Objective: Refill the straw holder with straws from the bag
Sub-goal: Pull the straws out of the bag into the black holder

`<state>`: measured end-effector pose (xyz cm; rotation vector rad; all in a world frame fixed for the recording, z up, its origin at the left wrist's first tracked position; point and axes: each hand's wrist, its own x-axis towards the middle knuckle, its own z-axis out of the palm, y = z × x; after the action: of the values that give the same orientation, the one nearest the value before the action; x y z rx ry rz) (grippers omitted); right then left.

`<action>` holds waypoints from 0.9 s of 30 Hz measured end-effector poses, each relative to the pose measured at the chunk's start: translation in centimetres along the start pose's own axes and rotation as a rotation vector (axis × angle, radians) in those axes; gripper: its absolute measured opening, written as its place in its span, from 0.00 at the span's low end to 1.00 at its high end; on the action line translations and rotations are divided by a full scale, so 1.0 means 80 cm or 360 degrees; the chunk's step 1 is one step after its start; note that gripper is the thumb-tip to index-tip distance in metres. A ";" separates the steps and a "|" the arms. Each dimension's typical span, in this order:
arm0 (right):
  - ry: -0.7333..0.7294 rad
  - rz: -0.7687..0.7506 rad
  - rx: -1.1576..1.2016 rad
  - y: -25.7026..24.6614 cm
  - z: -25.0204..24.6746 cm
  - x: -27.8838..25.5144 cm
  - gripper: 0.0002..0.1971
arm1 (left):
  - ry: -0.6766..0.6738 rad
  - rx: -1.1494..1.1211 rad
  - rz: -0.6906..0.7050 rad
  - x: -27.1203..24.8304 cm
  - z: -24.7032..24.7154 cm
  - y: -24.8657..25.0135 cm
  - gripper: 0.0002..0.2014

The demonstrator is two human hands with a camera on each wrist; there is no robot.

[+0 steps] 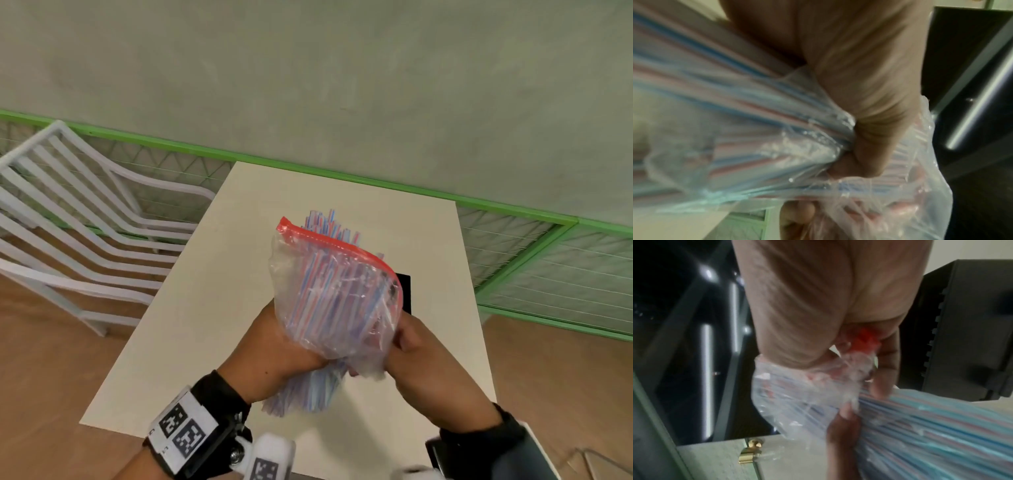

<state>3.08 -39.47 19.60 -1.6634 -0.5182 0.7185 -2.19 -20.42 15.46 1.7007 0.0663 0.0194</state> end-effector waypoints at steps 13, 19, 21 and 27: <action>0.0018 0.0131 0.0678 -0.008 0.004 0.004 0.26 | 0.0121 0.0036 0.0054 0.012 0.005 0.008 0.29; 0.0289 -0.0141 0.0440 0.027 0.037 0.020 0.44 | 0.0070 -0.0106 -0.0017 0.018 0.019 0.018 0.29; 0.0296 -0.0090 0.0602 0.037 0.044 0.023 0.40 | 0.0078 -0.0037 -0.0024 0.013 0.018 0.015 0.29; 0.0275 -0.0024 0.1041 0.056 0.068 0.013 0.33 | -0.0011 -0.0007 0.0010 0.011 0.022 0.023 0.42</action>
<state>-0.25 -35.90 14.37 -1.0907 -0.1421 0.6370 -1.15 -22.34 17.02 1.6963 0.0558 0.0180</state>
